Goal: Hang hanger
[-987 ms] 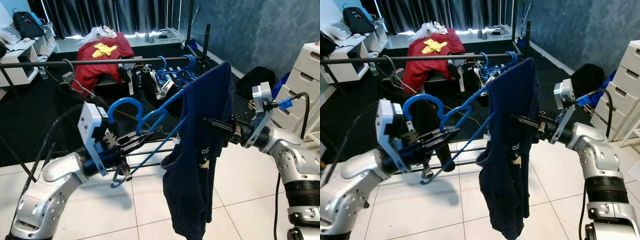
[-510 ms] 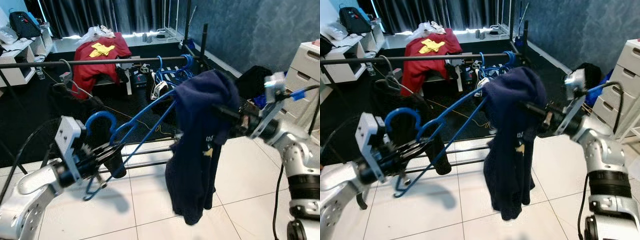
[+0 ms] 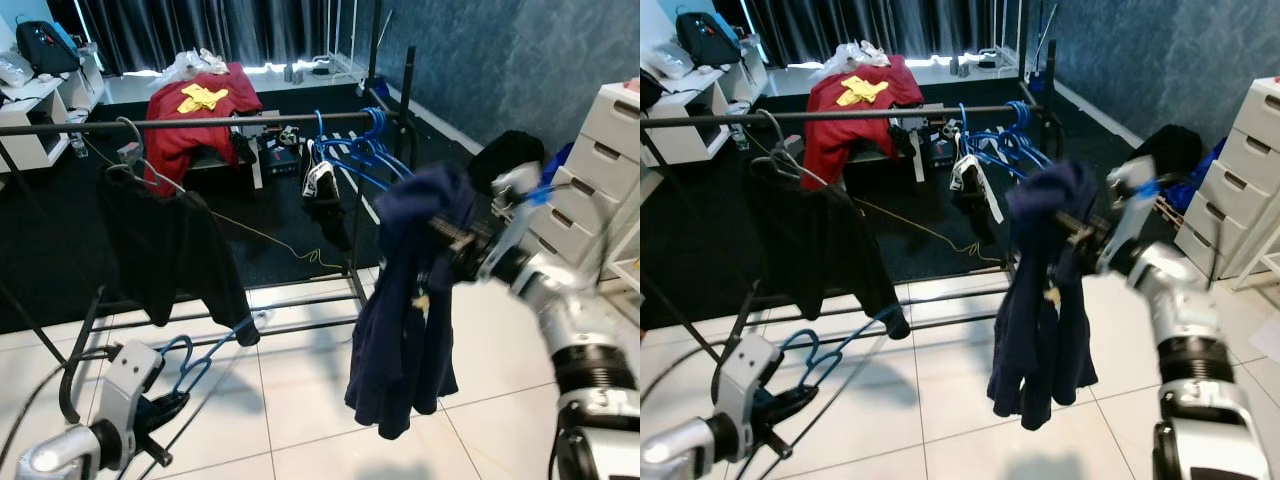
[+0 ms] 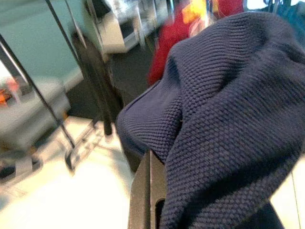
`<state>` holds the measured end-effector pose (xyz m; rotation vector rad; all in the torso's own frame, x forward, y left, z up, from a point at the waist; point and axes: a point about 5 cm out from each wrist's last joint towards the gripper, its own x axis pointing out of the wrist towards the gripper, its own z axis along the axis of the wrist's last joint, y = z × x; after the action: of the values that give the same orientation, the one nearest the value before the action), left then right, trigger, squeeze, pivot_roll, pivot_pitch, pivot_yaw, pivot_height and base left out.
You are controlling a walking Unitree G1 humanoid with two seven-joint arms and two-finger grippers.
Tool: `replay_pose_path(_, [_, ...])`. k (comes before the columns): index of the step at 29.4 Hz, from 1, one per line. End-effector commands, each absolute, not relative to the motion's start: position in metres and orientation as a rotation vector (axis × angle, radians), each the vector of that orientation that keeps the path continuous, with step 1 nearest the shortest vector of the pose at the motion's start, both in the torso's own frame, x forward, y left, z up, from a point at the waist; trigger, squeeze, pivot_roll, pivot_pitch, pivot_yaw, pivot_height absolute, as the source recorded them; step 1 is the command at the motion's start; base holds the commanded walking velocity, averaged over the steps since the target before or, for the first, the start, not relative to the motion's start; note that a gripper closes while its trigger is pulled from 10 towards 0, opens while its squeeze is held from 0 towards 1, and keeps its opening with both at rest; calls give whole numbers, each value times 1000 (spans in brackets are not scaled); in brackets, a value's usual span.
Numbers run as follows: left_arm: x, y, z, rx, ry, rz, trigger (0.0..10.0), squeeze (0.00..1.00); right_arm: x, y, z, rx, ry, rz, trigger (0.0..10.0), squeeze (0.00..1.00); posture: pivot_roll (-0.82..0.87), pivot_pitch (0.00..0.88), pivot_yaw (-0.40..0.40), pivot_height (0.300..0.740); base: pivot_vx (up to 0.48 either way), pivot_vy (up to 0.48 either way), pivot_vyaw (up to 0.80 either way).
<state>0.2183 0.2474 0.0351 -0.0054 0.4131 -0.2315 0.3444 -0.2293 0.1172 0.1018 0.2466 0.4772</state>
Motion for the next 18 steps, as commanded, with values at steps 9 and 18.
replay_pose_path(9, [146,230,-33,-216,489,252,10000,0,254,-218,-14,154,564,227,10000,0,-18,51,-33,740,0,0,668])
replay_pose_path(18, [133,230,-34,-314,428,272,10000,0,218,-233,-33,350,540,215,10000,0,9,106,-54,740,0,0,628])
